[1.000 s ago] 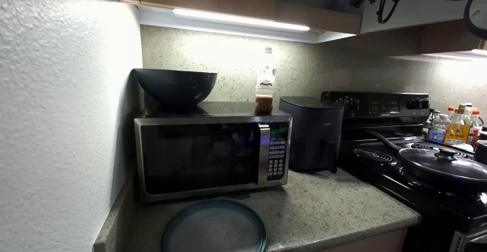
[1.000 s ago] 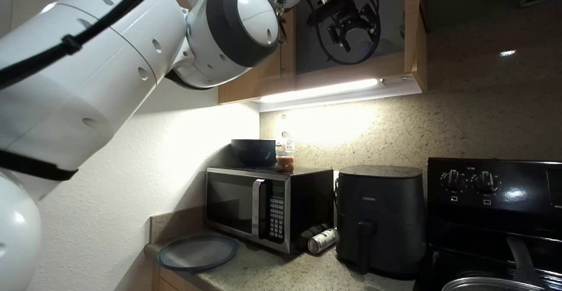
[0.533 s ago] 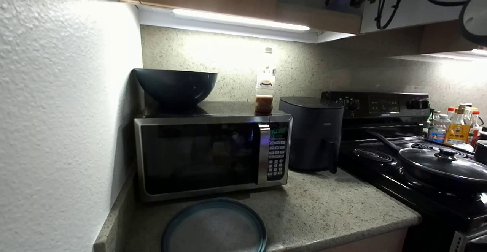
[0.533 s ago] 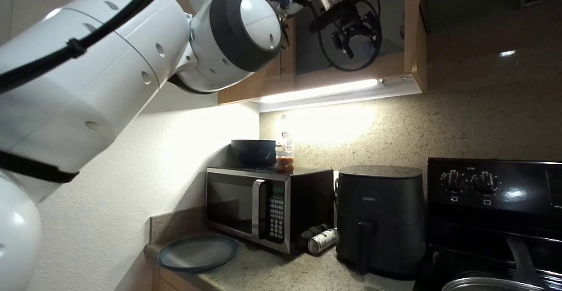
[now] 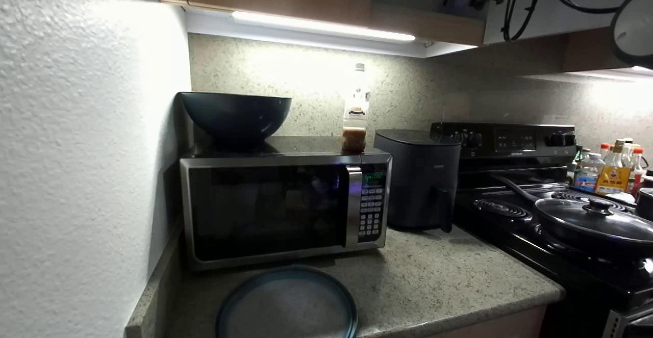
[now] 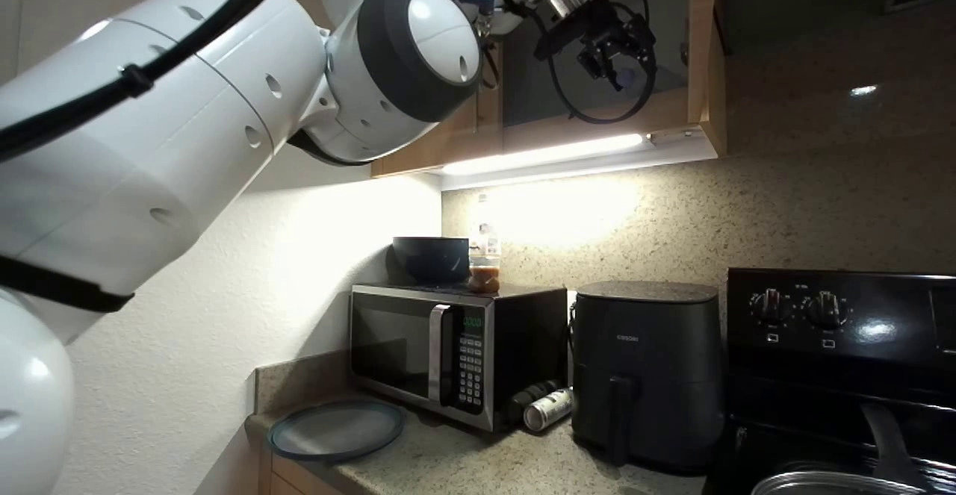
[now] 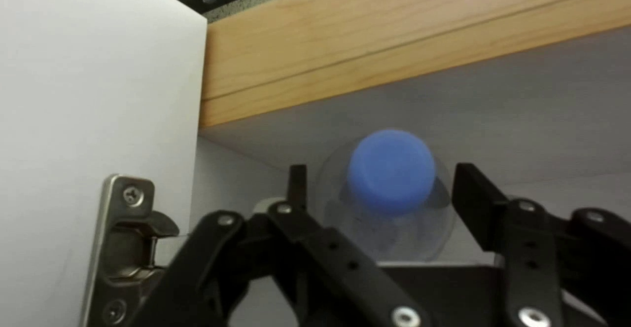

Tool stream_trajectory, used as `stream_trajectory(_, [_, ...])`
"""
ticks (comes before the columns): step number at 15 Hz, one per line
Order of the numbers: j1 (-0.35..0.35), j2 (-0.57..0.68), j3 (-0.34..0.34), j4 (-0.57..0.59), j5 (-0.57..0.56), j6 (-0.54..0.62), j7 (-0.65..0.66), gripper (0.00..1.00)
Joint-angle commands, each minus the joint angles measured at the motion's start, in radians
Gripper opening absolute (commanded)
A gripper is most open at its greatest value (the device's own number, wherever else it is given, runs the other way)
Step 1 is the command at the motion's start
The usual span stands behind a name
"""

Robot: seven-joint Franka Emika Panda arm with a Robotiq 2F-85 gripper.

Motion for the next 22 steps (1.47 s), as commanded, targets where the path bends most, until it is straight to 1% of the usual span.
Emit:
stream_trajectory(1, [0.009, 0.000, -0.018, 0.000, -0.026, 0.006, 0.059, 0.47])
stream_trajectory(3, [0.005, -0.004, -0.020, 0.001, -0.019, -0.002, 0.086, 0.34])
stream_trajectory(5, [0.001, -0.006, -0.022, 0.002, -0.016, -0.001, 0.112, 0.23])
stream_trajectory(6, [0.000, -0.007, -0.020, 0.002, -0.013, -0.001, 0.119, 0.20])
stream_trajectory(10, [0.002, -0.009, -0.016, 0.002, -0.009, -0.006, 0.125, 0.16])
stream_trajectory(12, [0.012, -0.029, 0.015, -0.013, 0.018, -0.051, 0.063, 0.16])
stream_trajectory(15, [0.026, -0.062, 0.046, -0.014, 0.034, -0.109, 0.022, 0.16])
stream_trajectory(19, [0.035, -0.102, 0.054, 0.009, 0.031, -0.143, 0.049, 0.16])
stream_trajectory(22, [0.009, -0.121, 0.042, 0.015, 0.027, -0.120, 0.074, 0.16])
